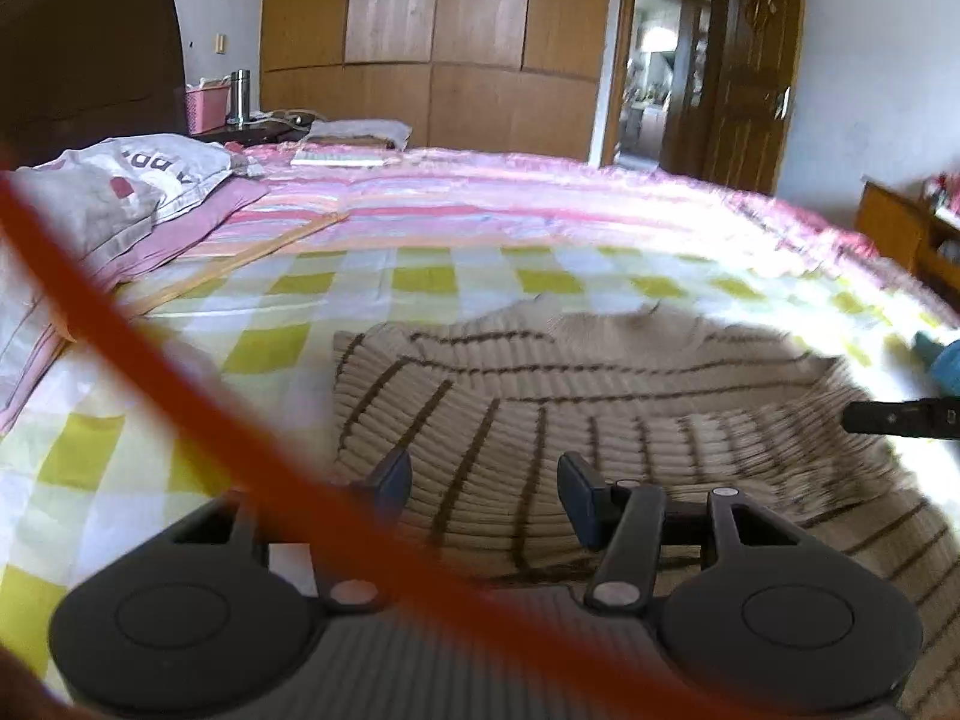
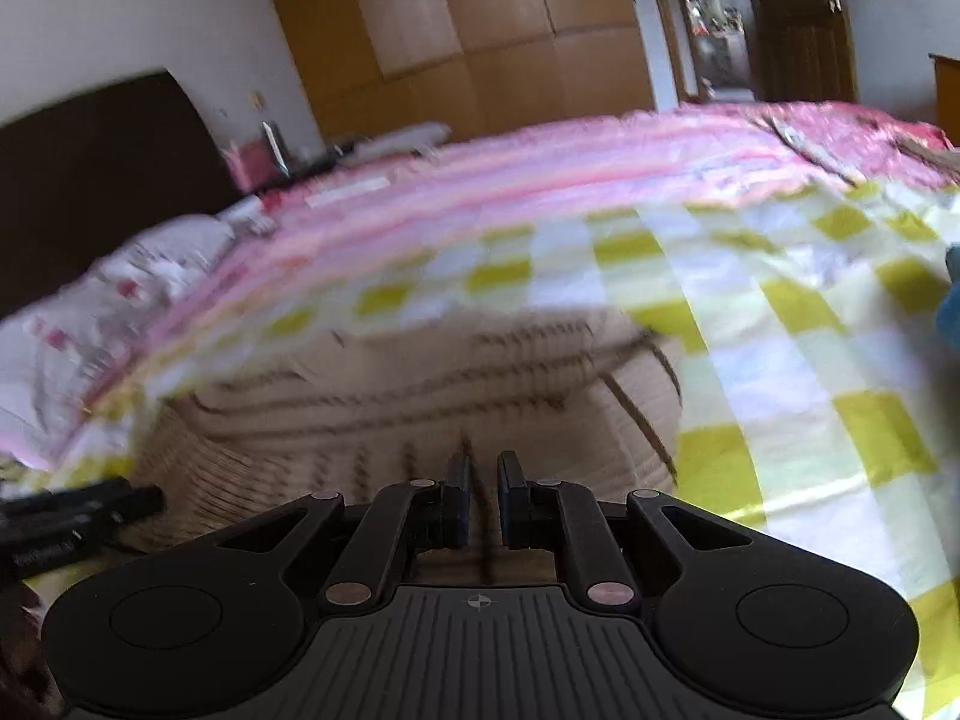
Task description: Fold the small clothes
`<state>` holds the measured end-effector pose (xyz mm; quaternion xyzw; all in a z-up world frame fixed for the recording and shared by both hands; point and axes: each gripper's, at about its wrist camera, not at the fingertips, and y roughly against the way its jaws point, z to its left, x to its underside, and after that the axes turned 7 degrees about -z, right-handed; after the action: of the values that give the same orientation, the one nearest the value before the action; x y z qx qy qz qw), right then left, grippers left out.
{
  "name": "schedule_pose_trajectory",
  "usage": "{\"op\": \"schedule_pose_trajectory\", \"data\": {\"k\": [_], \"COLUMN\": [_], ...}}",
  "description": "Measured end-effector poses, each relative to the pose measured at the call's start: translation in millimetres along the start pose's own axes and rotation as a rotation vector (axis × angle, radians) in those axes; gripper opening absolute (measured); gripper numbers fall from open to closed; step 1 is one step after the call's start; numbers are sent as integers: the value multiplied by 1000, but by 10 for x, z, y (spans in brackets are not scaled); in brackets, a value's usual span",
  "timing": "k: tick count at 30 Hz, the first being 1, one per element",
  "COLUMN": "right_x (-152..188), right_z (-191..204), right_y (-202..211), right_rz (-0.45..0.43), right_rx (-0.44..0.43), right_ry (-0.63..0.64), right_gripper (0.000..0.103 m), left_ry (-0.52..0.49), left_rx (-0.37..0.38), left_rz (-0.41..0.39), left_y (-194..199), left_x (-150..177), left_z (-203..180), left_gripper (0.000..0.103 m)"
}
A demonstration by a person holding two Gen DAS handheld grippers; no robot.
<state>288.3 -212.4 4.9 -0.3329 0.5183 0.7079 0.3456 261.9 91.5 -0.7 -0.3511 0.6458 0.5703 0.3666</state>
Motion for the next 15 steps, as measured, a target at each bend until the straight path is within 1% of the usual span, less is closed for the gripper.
{"op": "schedule_pose_trajectory", "data": {"k": [2, 3, 5, 9, 12, 14, 15], "right_x": [40, 50, 33, -16, -80, -65, -54], "right_z": [-83, -141, -201, -156, -143, -160, -176], "right_y": [-99, -107, -67, 41, -57, -172, -214], "right_rz": [32, 34, 32, -20, -7, 28, 38], "right_rx": [33, 33, 24, 23, 17, 45, 46], "right_ry": [-7, -28, -63, -9, -14, -8, -15], "right_gripper": [10, 9, 9, 13, 13, 11, 10], "left_ry": [-2, 7, 16, 23, 25, 5, -5], "left_rx": [-11, -5, 2, -5, -11, -27, -34], "left_rz": [32, 42, 39, 16, 0, 34, 52], "left_y": [-83, -102, -86, -17, -5, -62, -87], "left_x": [31, 47, 58, 33, 17, 30, 46], "left_z": [36, 69, 101, 65, 41, 34, 36], "left_gripper": [59, 59, 59, 59, 59, 59, 59]}}
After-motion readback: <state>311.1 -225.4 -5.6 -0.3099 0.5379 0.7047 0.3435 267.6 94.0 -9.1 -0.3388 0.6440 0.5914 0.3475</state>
